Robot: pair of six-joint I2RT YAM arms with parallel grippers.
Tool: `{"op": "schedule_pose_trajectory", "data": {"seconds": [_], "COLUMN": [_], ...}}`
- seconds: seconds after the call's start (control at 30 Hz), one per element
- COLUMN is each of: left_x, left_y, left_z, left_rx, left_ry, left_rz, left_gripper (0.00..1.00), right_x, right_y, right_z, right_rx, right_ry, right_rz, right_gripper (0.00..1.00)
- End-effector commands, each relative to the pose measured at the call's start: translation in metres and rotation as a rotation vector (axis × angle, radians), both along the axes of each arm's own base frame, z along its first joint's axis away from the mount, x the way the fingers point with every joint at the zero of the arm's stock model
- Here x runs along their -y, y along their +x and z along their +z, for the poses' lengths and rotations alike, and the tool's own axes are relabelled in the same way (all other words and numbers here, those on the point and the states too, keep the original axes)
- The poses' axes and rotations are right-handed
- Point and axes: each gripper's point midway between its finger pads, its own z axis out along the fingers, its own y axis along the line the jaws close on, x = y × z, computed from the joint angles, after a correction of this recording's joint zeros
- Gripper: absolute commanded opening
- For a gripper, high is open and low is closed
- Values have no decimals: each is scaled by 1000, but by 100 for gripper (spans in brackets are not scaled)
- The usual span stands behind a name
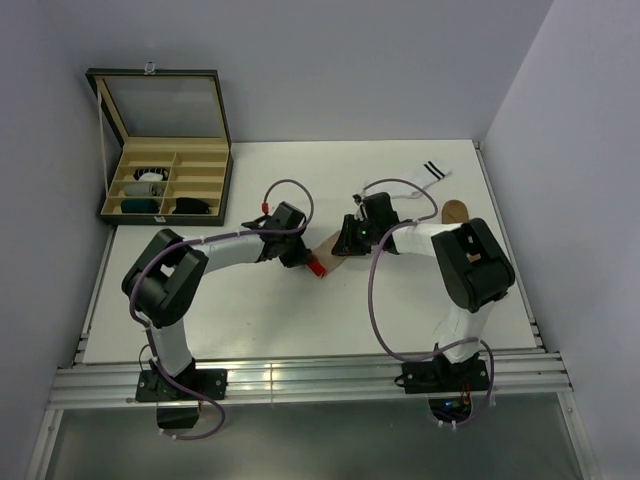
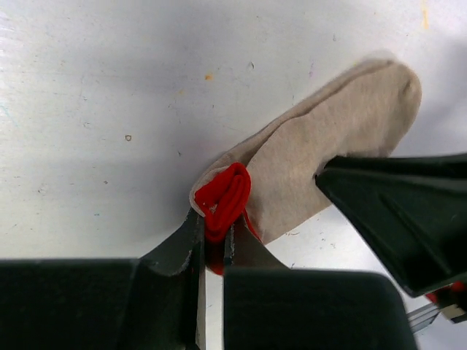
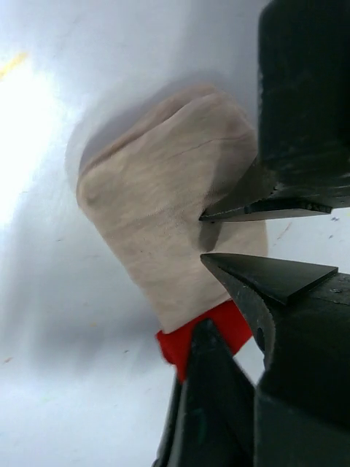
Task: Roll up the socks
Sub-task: Roll the sock at the center of the board.
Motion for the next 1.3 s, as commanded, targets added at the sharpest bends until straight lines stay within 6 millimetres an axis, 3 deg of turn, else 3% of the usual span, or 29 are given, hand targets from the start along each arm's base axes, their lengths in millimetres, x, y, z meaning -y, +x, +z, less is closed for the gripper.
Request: {"op": "schedule_pose_trajectory", "data": {"seconds": [0.0,0.2,0.47,0.57,0.63,0.67,0.7,0.77,0.8,0.87,0.9,1.03,1.07,1.27], "left_x": [-11,-9,-11,-13,-16,-18,-19,-18,-18,-17,-18,-15,-15,-13], "left_y": [-6,-11,-16,-18,-22,-16,-16,-13,-13,-10,-10,-6,-6,-7], "left_z": [-10,-6,-2,-9,-18,-18,-22,-22,-25,-24,-26,-24,-24,-25], "left_rx": [-15,5,33,-5,-52,-40,-54,-62,-66,-67,-70,-67,-67,-75], "left_ry": [90,86,98,127,149,173,181,186,191,198,206,211,211,202], "left_rz": [-38,-101,-189,-186,-176,-152,-140,-128,-129,-128,-128,-133,-133,-135], "left_gripper": [0,0,0,0,0,0,0,0,0,0,0,0,0,0], "right_x": [10,14,12,9,6,8,8,7,10,6,3,-12,-25,-44], "right_y": [17,31,46,44,47,41,42,31,33,16,13,-8,-19,-29], "right_z": [-18,-30,-31,-23,3,4,25,33,51,50,61,61,59,44], "right_rx": [-18,-58,-53,-16,72,83,147,215,286,324,370,470,482,500], "right_ry": [-90,-144,-163,-138,-108,-111,-102,-115,-122,-154,-153,-250,-254,-292], "right_rz": [-45,-52,-40,-14,0,6,4,31,14,51,59,117,160,218], "right_gripper": [32,32,33,33,33,33,34,37,38,43,44,47,47,47]}}
